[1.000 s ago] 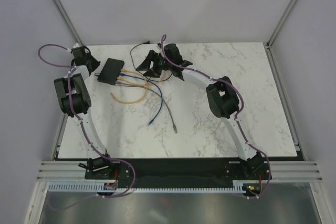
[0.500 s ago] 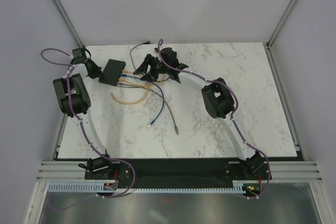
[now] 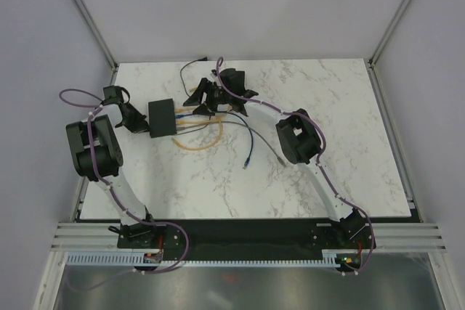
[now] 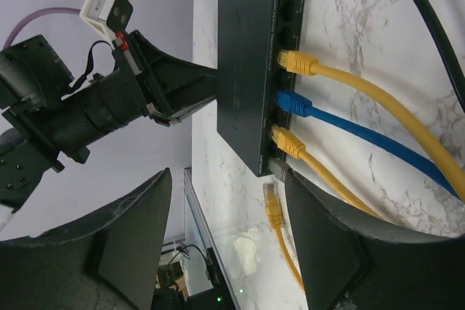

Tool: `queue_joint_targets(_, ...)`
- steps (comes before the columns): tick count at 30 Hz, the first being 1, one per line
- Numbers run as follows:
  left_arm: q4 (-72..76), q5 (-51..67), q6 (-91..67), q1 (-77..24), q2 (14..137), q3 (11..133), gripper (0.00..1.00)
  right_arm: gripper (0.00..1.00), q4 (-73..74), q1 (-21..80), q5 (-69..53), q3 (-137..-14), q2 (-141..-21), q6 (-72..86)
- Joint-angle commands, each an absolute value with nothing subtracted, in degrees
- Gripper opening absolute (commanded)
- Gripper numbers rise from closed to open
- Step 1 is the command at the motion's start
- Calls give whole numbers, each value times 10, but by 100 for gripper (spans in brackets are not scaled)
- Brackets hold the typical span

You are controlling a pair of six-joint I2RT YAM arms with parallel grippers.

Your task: Pull the plug from the switch port

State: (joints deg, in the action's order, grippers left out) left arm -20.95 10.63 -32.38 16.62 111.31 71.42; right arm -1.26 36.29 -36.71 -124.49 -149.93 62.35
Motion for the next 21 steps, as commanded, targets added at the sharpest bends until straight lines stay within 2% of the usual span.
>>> queue_joint_targets(1, -239, 118, -333, 163, 1085, 693, 4, 71, -20, 373, -394, -1228, -1499, 616)
queue_joint_targets(5, -239, 118, -333, 163, 1050, 691, 4, 67, -9, 381, -411, -1181, -1468, 589)
queue_joint_targets(12, -239, 118, -333, 160, 991, 683, 4, 67, -6, 384, -396, -1160, -1437, 604)
queue_joint_targets(18, -239, 118, -333, 135, 993, 678, 4, 65, -51, 405, -394, -1111, -1420, 647)
queue_joint_targets(19, -236, 161, -336, 132, 1006, 679, 4, 65, -74, 410, -394, -1102, -1419, 655)
queue_joint_targets(20, -184, 171, -355, 127, 1013, 678, 22, 64, -83, 413, -393, -1100, -1419, 661)
queue_joint_targets(21, -176, 183, -356, 120, 1019, 676, 22, 64, -94, 417, -389, -1101, -1419, 670)
